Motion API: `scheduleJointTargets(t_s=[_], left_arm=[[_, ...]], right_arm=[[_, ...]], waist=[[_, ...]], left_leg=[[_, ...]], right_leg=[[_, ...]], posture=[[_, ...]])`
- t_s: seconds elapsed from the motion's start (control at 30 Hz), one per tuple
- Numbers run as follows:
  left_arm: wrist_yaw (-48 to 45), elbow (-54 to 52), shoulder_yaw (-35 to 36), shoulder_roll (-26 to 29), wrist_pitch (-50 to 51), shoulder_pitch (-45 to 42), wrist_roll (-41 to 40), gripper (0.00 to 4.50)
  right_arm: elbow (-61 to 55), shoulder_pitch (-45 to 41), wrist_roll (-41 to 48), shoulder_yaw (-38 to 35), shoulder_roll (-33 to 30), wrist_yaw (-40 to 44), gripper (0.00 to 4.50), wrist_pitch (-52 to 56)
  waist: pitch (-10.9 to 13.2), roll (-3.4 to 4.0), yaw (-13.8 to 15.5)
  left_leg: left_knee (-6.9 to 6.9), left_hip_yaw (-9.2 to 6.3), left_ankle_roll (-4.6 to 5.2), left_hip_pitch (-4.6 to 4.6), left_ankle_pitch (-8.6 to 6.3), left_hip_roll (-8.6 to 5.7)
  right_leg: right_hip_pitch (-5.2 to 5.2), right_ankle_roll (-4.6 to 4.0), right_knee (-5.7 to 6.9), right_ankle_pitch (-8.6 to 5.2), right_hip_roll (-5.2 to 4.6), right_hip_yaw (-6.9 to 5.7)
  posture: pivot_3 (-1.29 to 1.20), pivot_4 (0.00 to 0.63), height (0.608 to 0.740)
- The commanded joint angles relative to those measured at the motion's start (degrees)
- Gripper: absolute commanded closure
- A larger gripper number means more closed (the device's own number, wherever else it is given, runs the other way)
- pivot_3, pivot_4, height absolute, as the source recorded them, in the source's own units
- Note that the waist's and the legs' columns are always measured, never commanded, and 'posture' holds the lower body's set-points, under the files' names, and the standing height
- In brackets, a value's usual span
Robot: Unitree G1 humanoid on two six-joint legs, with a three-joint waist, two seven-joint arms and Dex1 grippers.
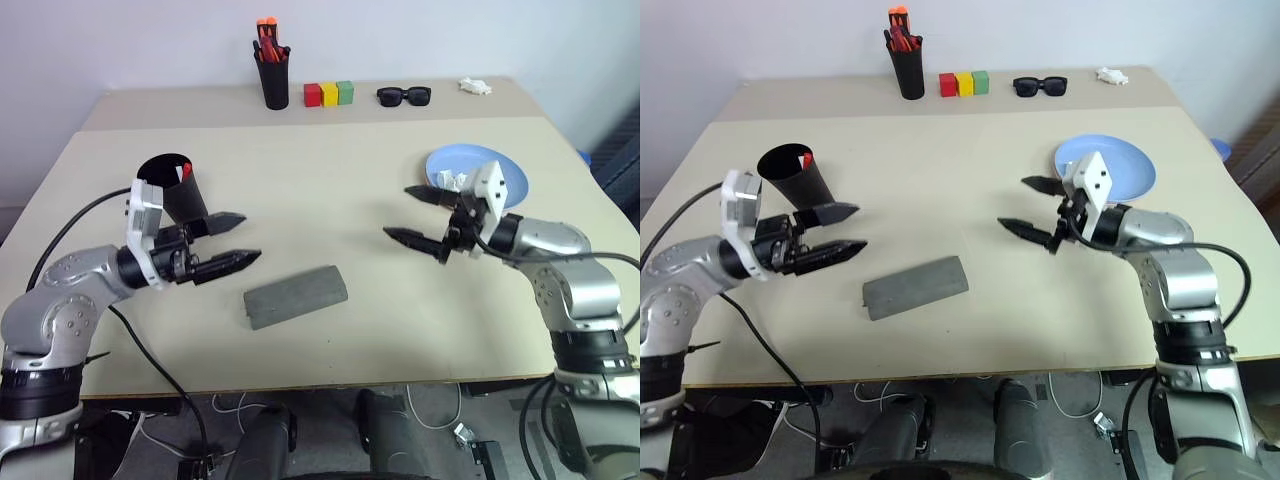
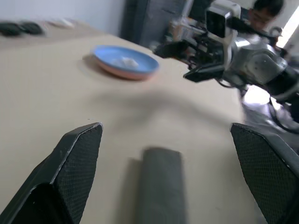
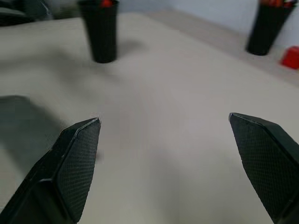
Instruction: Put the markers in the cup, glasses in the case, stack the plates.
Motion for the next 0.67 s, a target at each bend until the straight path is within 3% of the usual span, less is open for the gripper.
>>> scheduleJointTargets(t_s=[0.03,0.17,0.43,0.67], left_arm=[[-0.19,-2.64,4.35,1.44,-0.69,2.11,-1.92,0.00],[-0.26,-4.33,3.92,1.07,-1.99,4.21,-1.10,0.00],[-0.44,-1.48,1.01,-0.12,-7.07,4.30,3.41,0.00],[3.85,-3.63,-2.16,-3.73,-7.11,2.57,3.99,0.00]], right_arm=[[-8.22,2.10,7.76,-2.78,-6.17,3.81,0.02,8.51],[-8.04,4.96,9.50,-6.31,-10.48,7.49,0.02,7.27],[-11.29,9.52,6.36,-5.80,-9.24,5.19,0.02,0.79],[-9.37,9.56,4.52,-6.11,-12.01,5.46,0.02,-0.08]], waist=[[0.00,-0.01,0.02],[-0.01,-0.04,0.33],[-0.03,-0.05,1.60],[-0.03,-0.06,1.47]], left_leg=[[0.02,0.00,0.00,0.00,0.00,0.01],[0.23,-0.01,0.01,0.00,-0.01,0.02],[0.28,0.02,0.03,-0.01,-0.02,0.01],[0.31,0.01,0.03,0.00,-0.02,0.01]], right_leg=[[0.00,-0.01,0.02,0.00,0.01,0.00],[0.17,-0.01,-0.04,-0.01,0.02,-0.04],[0.19,0.00,-0.05,-0.01,0.02,-0.03],[0.22,0.00,-0.06,-0.01,0.00,-0.05]], posture=[[0.00,0.150,0.740],[0.00,0.150,0.740],[0.00,0.150,0.740],[0.00,0.150,0.740]])
